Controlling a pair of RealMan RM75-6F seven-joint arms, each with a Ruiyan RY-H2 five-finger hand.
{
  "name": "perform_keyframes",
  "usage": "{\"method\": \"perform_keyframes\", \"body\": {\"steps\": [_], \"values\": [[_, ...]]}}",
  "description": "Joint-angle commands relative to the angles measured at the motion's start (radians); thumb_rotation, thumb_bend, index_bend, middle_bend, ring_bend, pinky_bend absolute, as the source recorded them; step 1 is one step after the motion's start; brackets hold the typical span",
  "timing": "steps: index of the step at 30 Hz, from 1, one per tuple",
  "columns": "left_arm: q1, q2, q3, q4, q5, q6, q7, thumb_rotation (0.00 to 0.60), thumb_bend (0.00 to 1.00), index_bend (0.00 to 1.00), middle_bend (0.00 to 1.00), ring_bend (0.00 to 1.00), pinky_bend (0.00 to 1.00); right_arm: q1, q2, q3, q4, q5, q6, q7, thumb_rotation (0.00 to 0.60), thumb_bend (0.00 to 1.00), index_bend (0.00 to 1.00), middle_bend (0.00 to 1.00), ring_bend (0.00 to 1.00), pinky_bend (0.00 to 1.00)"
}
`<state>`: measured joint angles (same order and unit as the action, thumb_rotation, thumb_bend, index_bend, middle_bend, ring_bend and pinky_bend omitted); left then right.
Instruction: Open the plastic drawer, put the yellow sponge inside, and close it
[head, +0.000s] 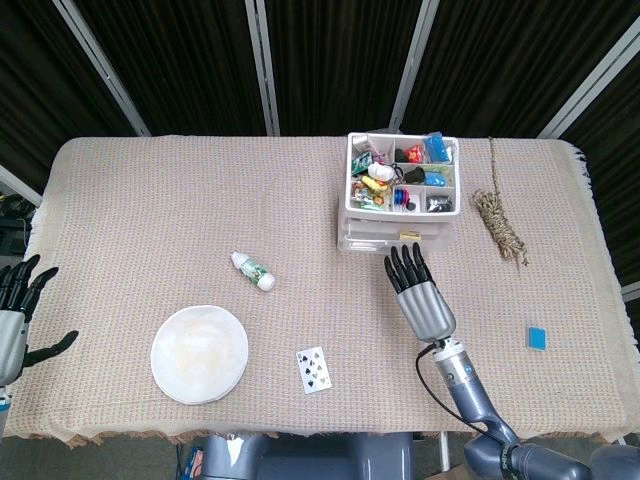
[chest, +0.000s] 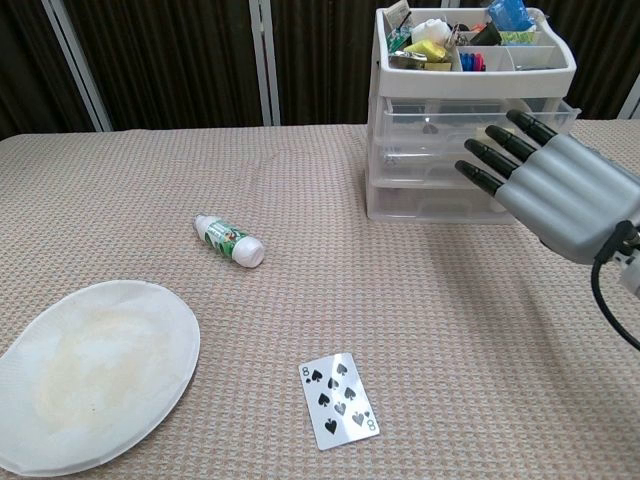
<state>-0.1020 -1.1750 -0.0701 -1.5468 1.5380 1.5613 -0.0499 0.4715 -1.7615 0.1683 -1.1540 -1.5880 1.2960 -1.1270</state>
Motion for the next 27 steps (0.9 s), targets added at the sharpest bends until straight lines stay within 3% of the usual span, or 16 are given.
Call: {"method": "perform_keyframes", "body": {"steps": [1, 27], "values": [[0.000, 0.001, 0.000, 0.000, 0.000, -0.001, -0.001, 0.600, 0.19, 0.13, 0.00, 0.00, 0.00, 0.013, -0.011, 0.014, 0.005, 0.016, -0.013, -0.010, 0.600, 0.14, 0.02, 0.00, 0.00, 0.00], [-0.004, 0.005, 0.001, -0.005, -0.009, -0.016, -0.011, 0.600, 0.19, 0.13, 0.00, 0.00, 0.00, 0.115, -0.083, 0.078, 0.084, 0.113, -0.089, -0.035, 0.600, 0.14, 0.02, 0.00, 0.00, 0.00]]}}
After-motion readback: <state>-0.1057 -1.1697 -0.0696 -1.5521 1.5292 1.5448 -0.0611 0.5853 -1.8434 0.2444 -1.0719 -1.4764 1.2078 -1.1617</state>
